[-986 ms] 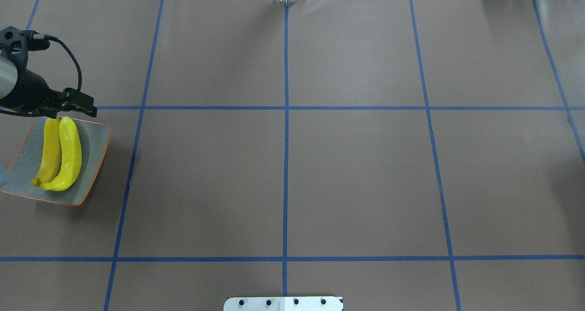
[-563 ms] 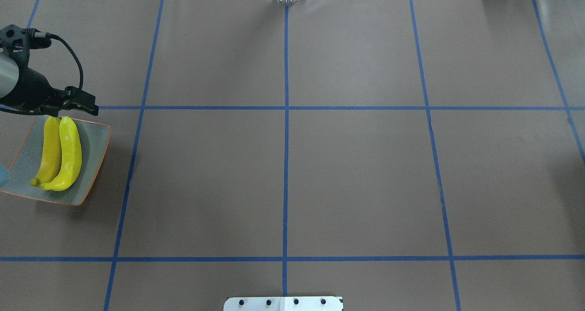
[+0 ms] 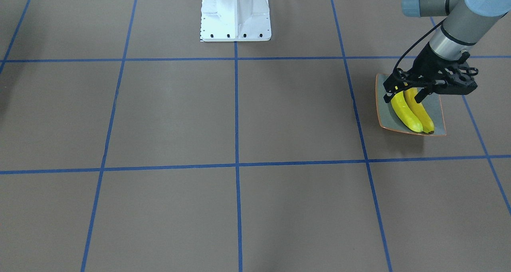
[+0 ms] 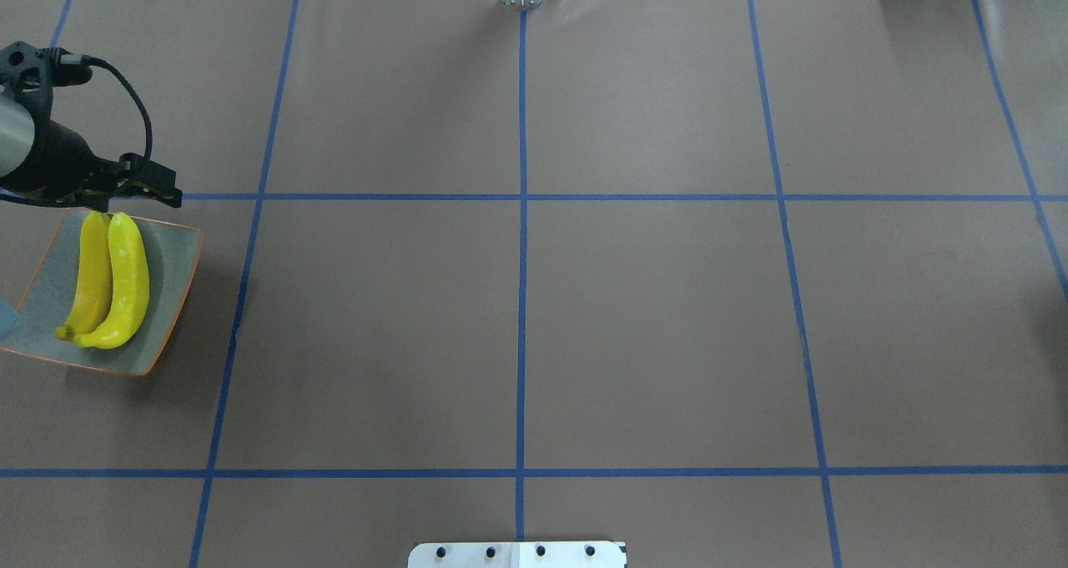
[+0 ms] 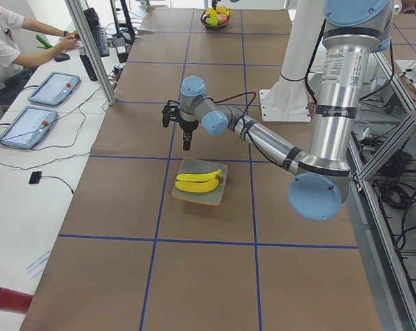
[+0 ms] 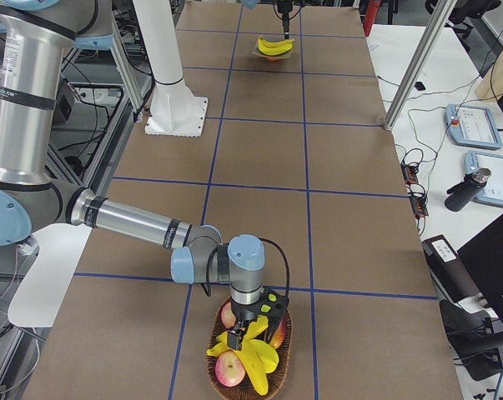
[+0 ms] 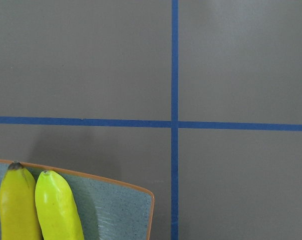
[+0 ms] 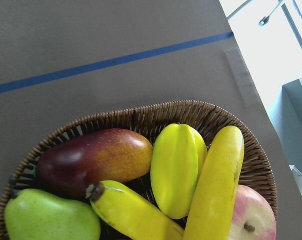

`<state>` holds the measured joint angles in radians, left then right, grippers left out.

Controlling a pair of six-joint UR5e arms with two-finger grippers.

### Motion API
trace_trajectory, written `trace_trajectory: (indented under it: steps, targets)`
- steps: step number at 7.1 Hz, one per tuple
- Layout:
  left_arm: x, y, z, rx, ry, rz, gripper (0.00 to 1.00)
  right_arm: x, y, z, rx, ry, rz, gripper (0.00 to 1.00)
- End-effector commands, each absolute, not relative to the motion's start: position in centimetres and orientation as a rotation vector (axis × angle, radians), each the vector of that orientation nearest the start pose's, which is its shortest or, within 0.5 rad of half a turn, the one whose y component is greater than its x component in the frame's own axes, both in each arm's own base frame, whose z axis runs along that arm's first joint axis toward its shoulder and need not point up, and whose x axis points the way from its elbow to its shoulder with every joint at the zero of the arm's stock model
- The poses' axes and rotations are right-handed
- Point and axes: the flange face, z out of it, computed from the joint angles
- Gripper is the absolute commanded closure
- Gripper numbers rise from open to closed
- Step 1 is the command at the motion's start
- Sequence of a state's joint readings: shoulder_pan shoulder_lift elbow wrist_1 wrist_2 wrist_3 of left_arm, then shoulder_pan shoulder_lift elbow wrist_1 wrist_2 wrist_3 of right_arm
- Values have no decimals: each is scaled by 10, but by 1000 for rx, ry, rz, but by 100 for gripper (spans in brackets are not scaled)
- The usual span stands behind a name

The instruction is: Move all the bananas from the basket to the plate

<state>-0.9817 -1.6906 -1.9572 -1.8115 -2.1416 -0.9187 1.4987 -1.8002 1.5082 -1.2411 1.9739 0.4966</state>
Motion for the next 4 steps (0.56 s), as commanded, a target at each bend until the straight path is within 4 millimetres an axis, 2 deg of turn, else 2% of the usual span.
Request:
trace_trajectory:
  steps: [1, 4]
  targets:
    - [226, -481, 384, 161, 896, -93, 0, 67, -382, 792, -107, -392, 413, 2]
    - [225, -481, 385, 162, 894, -94, 0, 66, -378, 800, -126, -390, 414, 4]
